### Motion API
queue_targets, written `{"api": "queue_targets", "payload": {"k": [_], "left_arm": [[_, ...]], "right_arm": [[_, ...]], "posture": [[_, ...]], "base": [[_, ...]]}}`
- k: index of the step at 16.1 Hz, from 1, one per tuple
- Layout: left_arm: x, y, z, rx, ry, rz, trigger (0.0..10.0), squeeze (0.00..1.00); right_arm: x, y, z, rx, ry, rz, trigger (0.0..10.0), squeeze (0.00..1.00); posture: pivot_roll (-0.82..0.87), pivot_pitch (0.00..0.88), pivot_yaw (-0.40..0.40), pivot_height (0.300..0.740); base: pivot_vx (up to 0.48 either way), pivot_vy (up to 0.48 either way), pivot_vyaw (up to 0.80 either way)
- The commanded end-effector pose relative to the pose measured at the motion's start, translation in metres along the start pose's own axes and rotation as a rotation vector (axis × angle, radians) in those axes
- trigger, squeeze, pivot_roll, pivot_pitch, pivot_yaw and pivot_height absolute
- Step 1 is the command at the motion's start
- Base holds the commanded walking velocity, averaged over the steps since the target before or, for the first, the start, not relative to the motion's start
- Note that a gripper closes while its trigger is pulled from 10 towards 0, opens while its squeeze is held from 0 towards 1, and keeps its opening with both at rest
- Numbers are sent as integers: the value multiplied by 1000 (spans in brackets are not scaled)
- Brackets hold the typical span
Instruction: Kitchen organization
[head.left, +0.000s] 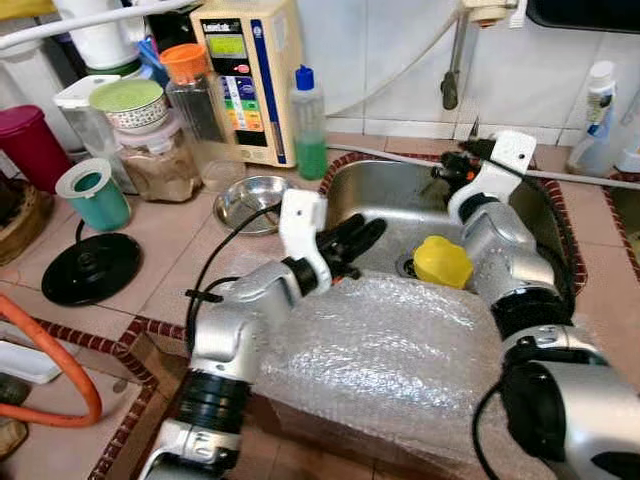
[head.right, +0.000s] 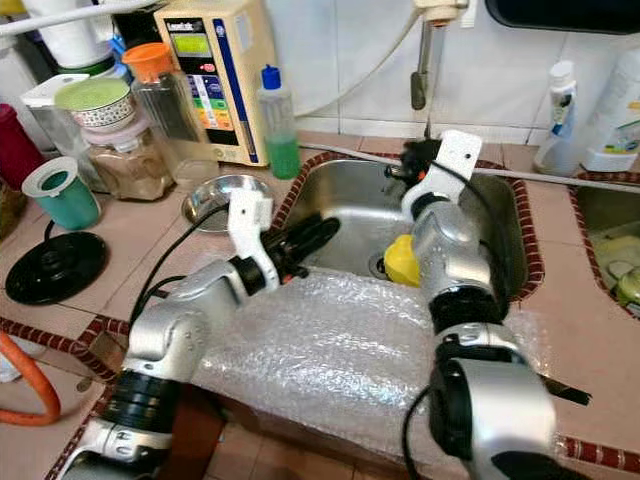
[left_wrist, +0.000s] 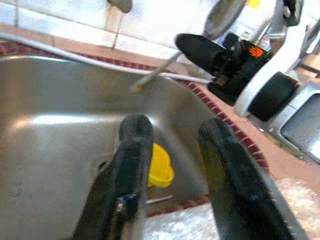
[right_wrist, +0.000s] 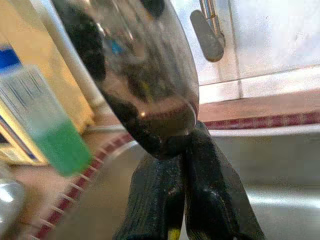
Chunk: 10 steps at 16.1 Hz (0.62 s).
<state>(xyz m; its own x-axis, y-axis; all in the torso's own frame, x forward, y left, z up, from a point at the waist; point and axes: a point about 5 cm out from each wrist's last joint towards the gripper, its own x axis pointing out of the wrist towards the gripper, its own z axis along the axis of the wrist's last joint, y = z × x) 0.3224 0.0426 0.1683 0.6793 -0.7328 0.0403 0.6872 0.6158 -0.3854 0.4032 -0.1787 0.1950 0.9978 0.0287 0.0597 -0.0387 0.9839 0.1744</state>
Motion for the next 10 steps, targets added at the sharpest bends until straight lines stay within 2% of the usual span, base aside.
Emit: {"api": "queue_targets", "payload": {"k": [1,2,3,5,6,7,8,9,10], "left_arm": [[-2,0,3,23,3,5,10000,1000],[-3,1,2,26,7,10,10000,1000],[-4,3,2,36,16,18,10000,1000],[-7,4,0,44,34,22,10000,1000],[-7,5,-1,44,36,23,10000,1000],[-10,7,-4,60,60,30,10000,1000],[-11,7,-5,64,66,31,10000,1000],[-12,9,-7,71,81,33,10000,1000],[-13,9,-8,72,95,32,10000,1000]], "right_arm": [[1,1,-2,-120,0,8,0,0],[0,-1,-5,-170,8,3,0,0],[-2,-6,-12,-262,34,-4,0,0],[-5,-11,-21,-343,68,-9,0,0],[-5,-12,-22,-354,70,-8,0,0],[-10,-17,-34,-501,122,1,0,0],[-11,-18,-36,-521,134,2,0,0],[-15,-23,-46,-632,182,11,3765,0],[-17,-26,-50,-678,198,13,7059,0]], "posture": [[45,0,123,740],[46,0,122,740],[50,0,121,740],[50,0,121,740],[50,0,121,740],[56,0,122,740],[56,0,122,740],[56,0,122,740],[60,0,125,740]], "base": [[0,0,0],[0,0,0],[0,0,0],[0,0,0],[0,0,0],[0,0,0],[0,0,0],[0,0,0],[0,0,0]]}}
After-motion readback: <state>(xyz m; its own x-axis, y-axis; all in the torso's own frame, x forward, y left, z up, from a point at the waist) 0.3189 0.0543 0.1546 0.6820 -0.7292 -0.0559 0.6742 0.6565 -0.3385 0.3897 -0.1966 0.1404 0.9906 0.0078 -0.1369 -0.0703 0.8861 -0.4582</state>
